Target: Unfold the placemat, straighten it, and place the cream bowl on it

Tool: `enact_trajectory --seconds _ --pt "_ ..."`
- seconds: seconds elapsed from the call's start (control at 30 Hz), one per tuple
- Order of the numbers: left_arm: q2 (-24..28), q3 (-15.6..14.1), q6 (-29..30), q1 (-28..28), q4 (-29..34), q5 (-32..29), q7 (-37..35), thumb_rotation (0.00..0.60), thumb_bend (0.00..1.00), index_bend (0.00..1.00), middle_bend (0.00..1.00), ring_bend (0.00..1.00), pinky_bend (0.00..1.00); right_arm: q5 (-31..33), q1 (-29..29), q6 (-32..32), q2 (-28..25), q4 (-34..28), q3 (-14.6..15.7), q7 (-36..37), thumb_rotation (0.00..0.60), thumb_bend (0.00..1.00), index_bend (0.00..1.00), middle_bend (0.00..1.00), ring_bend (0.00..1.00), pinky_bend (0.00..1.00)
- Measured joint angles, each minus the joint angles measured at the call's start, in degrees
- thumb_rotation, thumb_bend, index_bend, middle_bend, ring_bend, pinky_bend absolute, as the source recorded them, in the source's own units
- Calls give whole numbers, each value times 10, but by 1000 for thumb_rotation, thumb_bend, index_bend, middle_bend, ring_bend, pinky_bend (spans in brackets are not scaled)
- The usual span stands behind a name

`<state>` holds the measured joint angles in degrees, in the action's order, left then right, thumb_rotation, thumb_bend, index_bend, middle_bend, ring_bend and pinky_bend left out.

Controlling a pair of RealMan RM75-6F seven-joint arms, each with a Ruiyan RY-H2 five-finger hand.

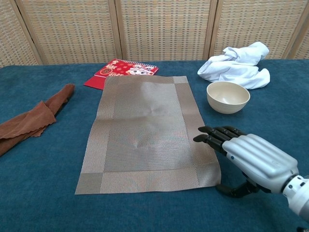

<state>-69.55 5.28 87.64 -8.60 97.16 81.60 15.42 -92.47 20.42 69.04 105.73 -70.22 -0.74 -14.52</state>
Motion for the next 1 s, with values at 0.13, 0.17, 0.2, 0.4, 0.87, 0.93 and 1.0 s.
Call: enact_trajectory --seconds 0.13,0.17,0.2,0.4,0.87,0.93,1.0 --pt "0 0 -2 0 0 -1 1 600 122 0 0 0 0 3 4 -2 5 5 -2 6 600 398 144 0 0 0" --pt "-1 1 -2 0 -1 -1 1 600 122 0 0 0 0 4 4 -2 7 6 -2 8 600 430 153 0 0 0" --pt "-1 1 -3 0 -1 -1 1 600 122 0 0 0 0 3 5 -1 8 6 -2 10 600 459 158 0 0 0" --pt "-2 2 -5 0 -2 -2 0 600 122 0 0 0 0 0 10 7 24 20 -4 28 600 595 188 1 0 0" --pt "-2 4 -6 1 -2 -2 -6 600 122 0 0 0 0 -5 11 23 35 32 6 38 600 524 240 11 0 0" --pt "-2 4 -6 1 -2 -1 -6 600 122 0 0 0 0 -7 10 27 35 30 7 41 600 510 285 30 0 0" --pt "-3 5 -7 1 -1 -2 -5 600 122 0 0 0 0 -9 11 31 37 31 7 45 600 502 325 57 0 0"
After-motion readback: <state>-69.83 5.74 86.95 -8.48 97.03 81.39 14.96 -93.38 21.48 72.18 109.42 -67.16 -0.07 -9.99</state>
